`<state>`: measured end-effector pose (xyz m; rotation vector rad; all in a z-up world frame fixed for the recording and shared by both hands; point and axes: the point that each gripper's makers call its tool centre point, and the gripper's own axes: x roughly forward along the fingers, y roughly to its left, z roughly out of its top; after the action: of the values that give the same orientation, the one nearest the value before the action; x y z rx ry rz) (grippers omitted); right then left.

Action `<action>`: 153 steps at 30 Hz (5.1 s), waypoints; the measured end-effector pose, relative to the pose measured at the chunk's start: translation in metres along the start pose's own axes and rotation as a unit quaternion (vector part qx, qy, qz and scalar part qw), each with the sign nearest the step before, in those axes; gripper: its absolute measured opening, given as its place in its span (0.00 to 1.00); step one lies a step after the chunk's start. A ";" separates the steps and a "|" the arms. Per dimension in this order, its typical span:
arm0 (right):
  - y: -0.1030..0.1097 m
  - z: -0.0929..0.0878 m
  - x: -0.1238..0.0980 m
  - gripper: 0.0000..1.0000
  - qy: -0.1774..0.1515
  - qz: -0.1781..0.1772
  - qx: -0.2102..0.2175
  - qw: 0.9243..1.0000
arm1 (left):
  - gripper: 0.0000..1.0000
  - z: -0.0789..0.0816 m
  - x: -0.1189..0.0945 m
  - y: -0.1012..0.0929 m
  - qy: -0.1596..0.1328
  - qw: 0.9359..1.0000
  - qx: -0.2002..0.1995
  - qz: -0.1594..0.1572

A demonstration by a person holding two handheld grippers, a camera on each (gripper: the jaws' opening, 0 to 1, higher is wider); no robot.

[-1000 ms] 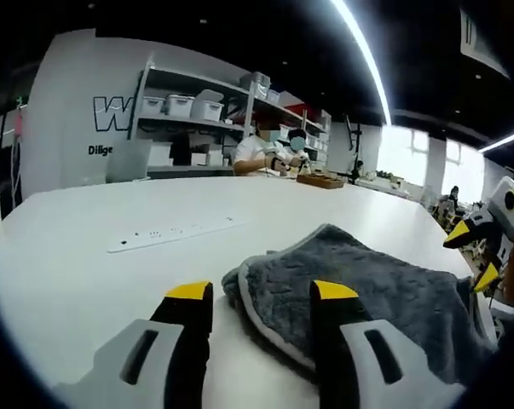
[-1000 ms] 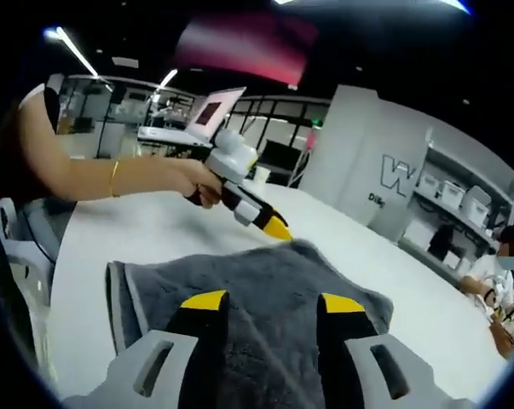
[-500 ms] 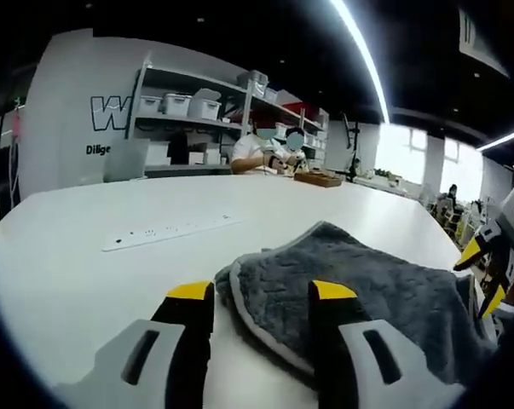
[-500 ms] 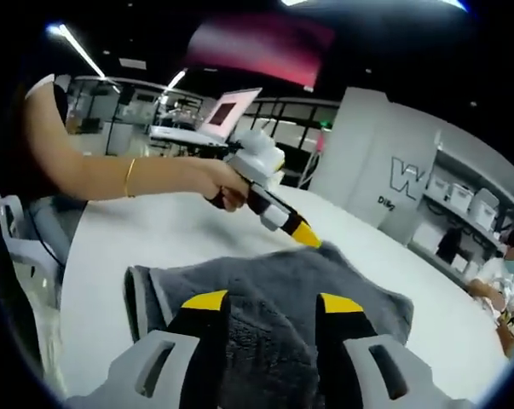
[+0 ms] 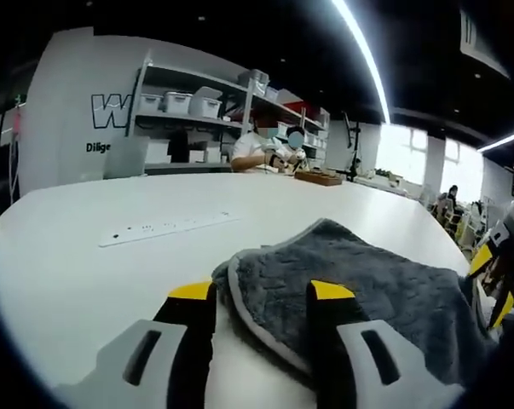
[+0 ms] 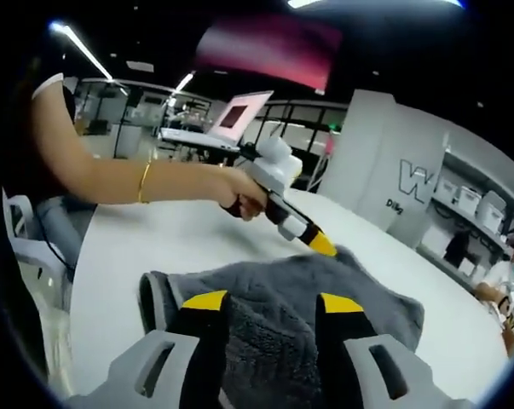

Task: Open the folded towel by lifting each exposed corner and separating the folded layers until the towel lies flat within the target outline without major curled edges

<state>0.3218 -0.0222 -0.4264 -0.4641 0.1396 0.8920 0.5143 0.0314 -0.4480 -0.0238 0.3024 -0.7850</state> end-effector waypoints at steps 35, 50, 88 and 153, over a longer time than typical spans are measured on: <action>0.038 0.009 0.007 0.35 -0.005 0.076 -0.052 0.996 | 0.36 -0.014 0.008 -0.006 0.010 1.000 -0.007 0.012; 0.047 0.001 0.005 0.35 0.016 0.106 -0.077 0.991 | 0.36 -0.020 0.017 0.005 0.020 1.000 -0.012 0.005; 0.063 -0.018 0.023 0.06 0.088 0.063 -0.260 0.959 | 0.33 -0.025 0.021 0.006 0.014 0.999 -0.038 -0.001; 0.050 0.003 0.009 0.00 0.033 0.008 -0.261 0.965 | 0.31 -0.019 -0.013 -0.035 0.050 0.998 0.042 0.015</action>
<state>0.2886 0.0120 -0.4430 -0.9852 -0.0342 0.9266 0.4759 0.0169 -0.4581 0.1002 0.3637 -0.7694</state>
